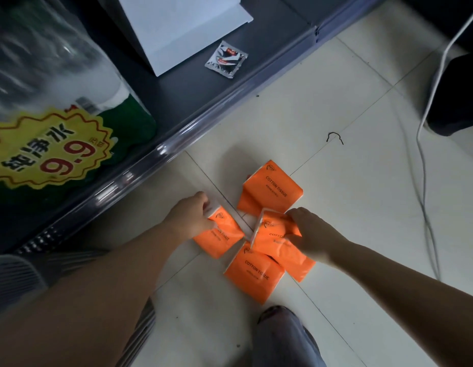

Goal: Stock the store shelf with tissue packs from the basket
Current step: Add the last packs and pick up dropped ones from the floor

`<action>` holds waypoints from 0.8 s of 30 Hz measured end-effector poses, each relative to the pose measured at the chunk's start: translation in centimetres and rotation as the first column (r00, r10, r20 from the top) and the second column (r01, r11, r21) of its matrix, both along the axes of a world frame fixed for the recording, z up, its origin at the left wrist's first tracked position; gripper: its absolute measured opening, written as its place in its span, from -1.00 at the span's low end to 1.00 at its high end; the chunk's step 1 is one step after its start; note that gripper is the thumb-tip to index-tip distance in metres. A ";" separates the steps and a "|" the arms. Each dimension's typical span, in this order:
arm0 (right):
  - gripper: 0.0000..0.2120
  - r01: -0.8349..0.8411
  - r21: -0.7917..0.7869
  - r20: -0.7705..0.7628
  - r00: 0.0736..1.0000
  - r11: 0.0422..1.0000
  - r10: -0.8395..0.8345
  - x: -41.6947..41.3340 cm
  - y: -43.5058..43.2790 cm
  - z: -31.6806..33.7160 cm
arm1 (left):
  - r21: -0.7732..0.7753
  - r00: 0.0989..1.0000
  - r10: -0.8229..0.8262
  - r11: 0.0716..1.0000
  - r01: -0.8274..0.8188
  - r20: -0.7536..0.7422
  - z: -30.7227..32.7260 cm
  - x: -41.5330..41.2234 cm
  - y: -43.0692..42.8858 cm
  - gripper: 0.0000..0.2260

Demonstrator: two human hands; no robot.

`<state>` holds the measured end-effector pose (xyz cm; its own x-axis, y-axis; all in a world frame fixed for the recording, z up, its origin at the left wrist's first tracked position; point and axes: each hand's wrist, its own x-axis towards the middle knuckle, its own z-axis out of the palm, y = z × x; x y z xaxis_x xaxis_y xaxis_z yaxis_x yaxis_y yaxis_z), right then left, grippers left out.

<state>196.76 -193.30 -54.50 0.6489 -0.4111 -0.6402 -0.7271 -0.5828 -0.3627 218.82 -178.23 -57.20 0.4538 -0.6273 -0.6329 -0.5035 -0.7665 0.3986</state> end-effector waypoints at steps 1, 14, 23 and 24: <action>-0.61 -0.007 0.003 0.002 1.000 1.000 0.007 0.4 0.0 0.5 | -0.008 1.000 0.029 1.000 -0.029 -0.011 0.4 0.1 0.2 -0.57; -0.80 -0.102 0.060 0.193 0.977 0.993 0.089 7.8 0.4 12.3 | -0.215 0.937 0.326 0.913 -0.346 -0.126 10.8 3.1 2.4 -0.58; -0.70 -0.231 0.003 0.272 0.936 0.973 0.221 13.0 3.0 21.7 | -0.390 0.782 0.498 0.681 -0.620 -0.374 19.6 5.0 4.6 -0.82; -0.70 -0.235 0.004 0.288 0.931 0.972 0.224 13.4 3.4 22.7 | -0.394 0.757 0.511 0.649 -0.651 -0.408 20.7 5.1 5.0 -0.82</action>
